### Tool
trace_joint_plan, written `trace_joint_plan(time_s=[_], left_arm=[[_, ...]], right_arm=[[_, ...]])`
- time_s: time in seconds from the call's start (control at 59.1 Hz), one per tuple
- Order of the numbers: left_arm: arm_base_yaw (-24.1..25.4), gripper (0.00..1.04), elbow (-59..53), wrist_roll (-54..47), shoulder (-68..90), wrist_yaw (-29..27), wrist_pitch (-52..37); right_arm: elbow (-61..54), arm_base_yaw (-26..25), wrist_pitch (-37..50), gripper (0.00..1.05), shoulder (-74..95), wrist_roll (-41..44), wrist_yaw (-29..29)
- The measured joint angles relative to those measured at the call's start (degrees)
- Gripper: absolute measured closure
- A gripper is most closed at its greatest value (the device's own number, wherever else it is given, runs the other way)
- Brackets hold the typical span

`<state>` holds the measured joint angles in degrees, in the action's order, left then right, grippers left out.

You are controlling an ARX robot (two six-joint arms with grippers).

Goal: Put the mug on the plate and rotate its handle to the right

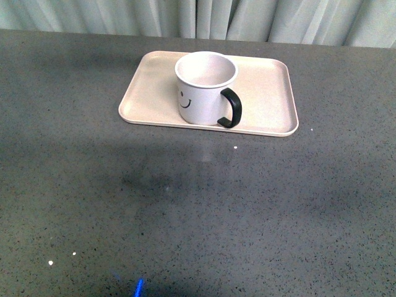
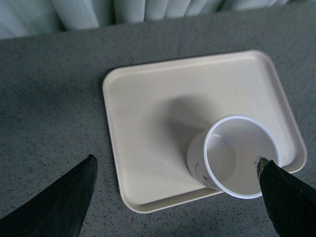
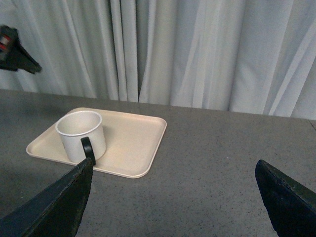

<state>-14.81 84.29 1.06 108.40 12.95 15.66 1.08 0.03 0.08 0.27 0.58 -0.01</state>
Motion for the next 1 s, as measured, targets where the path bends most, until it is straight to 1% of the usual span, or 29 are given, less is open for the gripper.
trace_joint_plan(time_s=[0.034,0.068,0.085,0.102,0.118,0.135,0.169,0.186,0.203,0.254,0.355,0.389,0.406,0.508,0.524,0.558,0.575,0.66,0.761,0.998], left_arm=[[0.83,0.09,-2.89,0.63,-2.84,0.81,-1.90],[1.01,0.13,-7.23,0.50,-5.90,-2.99,-7.63],[1.14,0.16,-10.88,0.26,-8.11,-7.39,-13.97],[1.16,0.18,-12.74,0.20,-9.14,-9.66,-17.16],[1.38,0.21,-16.52,0.07,-11.26,-13.53,-23.61],[1.55,0.23,-18.40,0.04,-12.33,-14.40,-26.69],[2.32,0.30,-26.25,-0.20,-16.92,-20.06,-37.68],[2.56,0.32,-28.13,-0.20,-18.08,-20.76,-39.95],[3.56,0.38,-33.88,-0.28,-21.86,-21.68,-46.29],[5.99,0.48,-43.95,-0.35,-29.62,-20.79,-54.38],[9.09,0.64,-56.26,-0.37,-41.62,-18.69,-55.58],[9.75,0.72,-60.54,-0.37,-45.48,-18.34,-55.58],[9.88,0.73,-61.40,-0.37,-46.18,-18.29,-55.58],[10.69,0.93,-67.52,-0.39,-50.80,-17.18,-55.80],[10.75,0.95,-67.84,-0.42,-51.08,-17.07,-55.80],[11.85,1.04,-69.33,-0.33,-52.41,-15.23,-55.80],[12.87,1.03,-70.10,-0.66,-53.29,-13.51,-55.80],[14.36,1.03,-72.30,-0.66,-56.06,-13.14,-55.78],[14.56,1.03,-74.53,-0.72,-59.30,-12.96,-55.06],[14.64,1.03,-79.36,-0.74,-68.94,-12.94,-49.96]], right_arm=[[0.00,0.00,0.00,0.09,0.00,0.00,0.02],[0.00,0.00,0.00,0.09,0.00,0.00,0.00],[0.00,0.00,0.00,0.09,0.00,0.00,0.02],[0.00,0.00,0.00,0.09,0.00,0.00,0.02],[0.00,0.00,0.00,0.09,0.00,0.00,-0.07],[0.00,0.00,0.00,0.09,0.00,0.02,-0.07],[0.00,0.00,0.00,0.09,0.00,0.00,-0.04],[0.00,0.00,0.00,0.09,0.00,0.00,-0.02],[0.00,0.00,0.00,0.09,0.00,0.00,-0.02],[0.00,0.00,0.00,0.09,0.00,0.00,0.04],[0.00,0.00,0.00,0.09,0.00,0.00,0.02],[0.00,0.00,0.00,0.09,0.00,0.00,0.02],[0.00,0.00,0.00,0.09,0.00,0.00,0.02],[0.00,0.00,0.00,0.09,0.00,0.00,-0.02],[0.00,0.00,0.00,0.09,0.00,0.00,-0.02],[0.00,0.00,0.00,0.09,0.00,0.00,0.00],[0.00,0.00,0.00,0.09,0.00,0.00,0.00],[0.00,0.00,0.00,0.09,0.00,0.00,0.09],[0.00,0.00,0.00,0.09,0.00,0.00,0.04],[0.00,0.00,0.00,0.09,0.00,0.00,0.02]])
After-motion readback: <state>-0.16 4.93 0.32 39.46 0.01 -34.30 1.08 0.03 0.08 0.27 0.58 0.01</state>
